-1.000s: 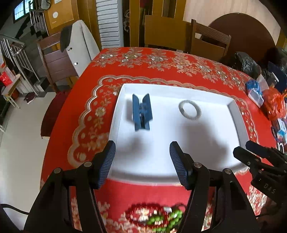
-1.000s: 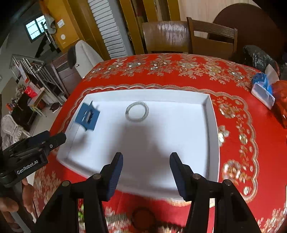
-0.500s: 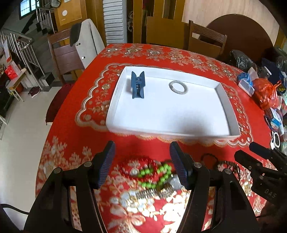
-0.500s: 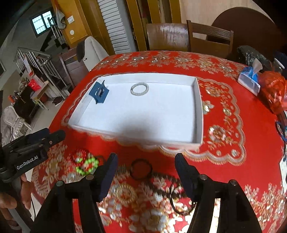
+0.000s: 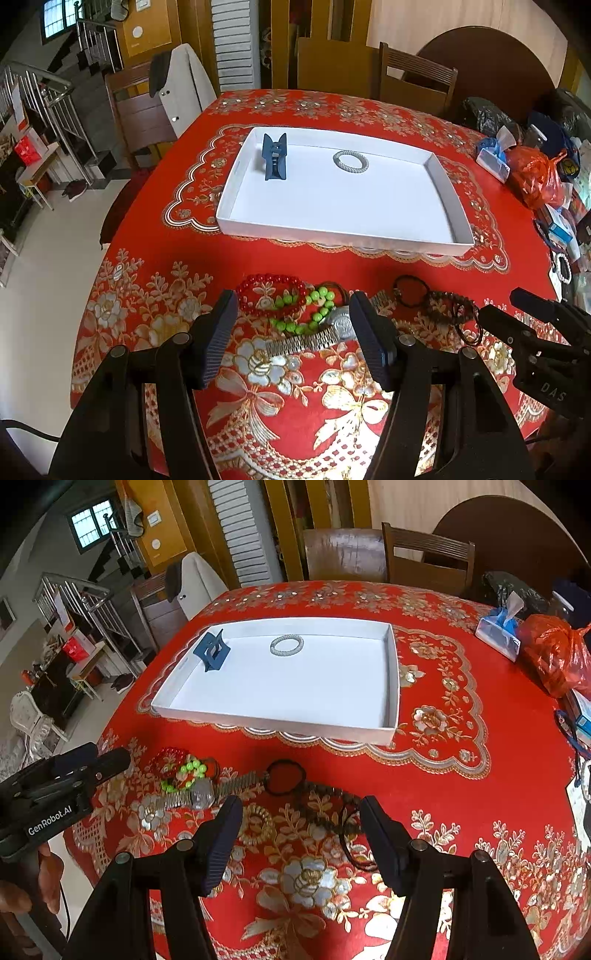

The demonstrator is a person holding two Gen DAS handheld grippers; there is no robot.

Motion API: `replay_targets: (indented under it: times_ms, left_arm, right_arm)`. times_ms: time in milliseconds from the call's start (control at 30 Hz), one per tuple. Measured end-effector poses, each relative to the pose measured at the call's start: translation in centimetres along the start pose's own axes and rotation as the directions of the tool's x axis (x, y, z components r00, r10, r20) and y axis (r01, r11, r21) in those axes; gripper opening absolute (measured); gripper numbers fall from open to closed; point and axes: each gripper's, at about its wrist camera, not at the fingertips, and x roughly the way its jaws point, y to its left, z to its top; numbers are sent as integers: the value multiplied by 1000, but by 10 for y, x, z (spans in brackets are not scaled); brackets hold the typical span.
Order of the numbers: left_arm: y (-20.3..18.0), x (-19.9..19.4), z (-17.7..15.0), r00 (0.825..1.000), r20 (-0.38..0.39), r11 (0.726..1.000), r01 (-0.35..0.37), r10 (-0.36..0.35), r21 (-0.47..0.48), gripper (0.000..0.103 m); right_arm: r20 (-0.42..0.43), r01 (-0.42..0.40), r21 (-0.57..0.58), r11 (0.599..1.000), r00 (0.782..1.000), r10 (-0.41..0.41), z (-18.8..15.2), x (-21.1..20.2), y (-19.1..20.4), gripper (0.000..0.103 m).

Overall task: Organize jewelry
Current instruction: 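Withdraw both tools from the tray back over the jewelry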

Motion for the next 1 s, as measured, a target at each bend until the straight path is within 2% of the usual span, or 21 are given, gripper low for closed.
replay_targets:
  times_ms: [633,767,900,1000]
  left_arm:
    - [-5,-11,-24,1000,-4,1000,-9,9,-13,63]
    - [9,-12,-27,998,-23,997,52,-54,-58,63]
    - [31,-7,-34,989,-67,984,124,-133,-128,63]
    - [44,-1,-42,986,-93,981,123,-138,-153,63]
  right_arm:
    - [-5,-7,-9,1000,1000,7,-24,-11,-10,64]
    - [-15,-9,-12,1000,1000,8,-29,-9,-13,64]
    - [-26,-8,-11,1000,1000,8,-35,-6,-16,64]
    - [-38,-13,-5,1000,999,13,-38,-2,-19,64]
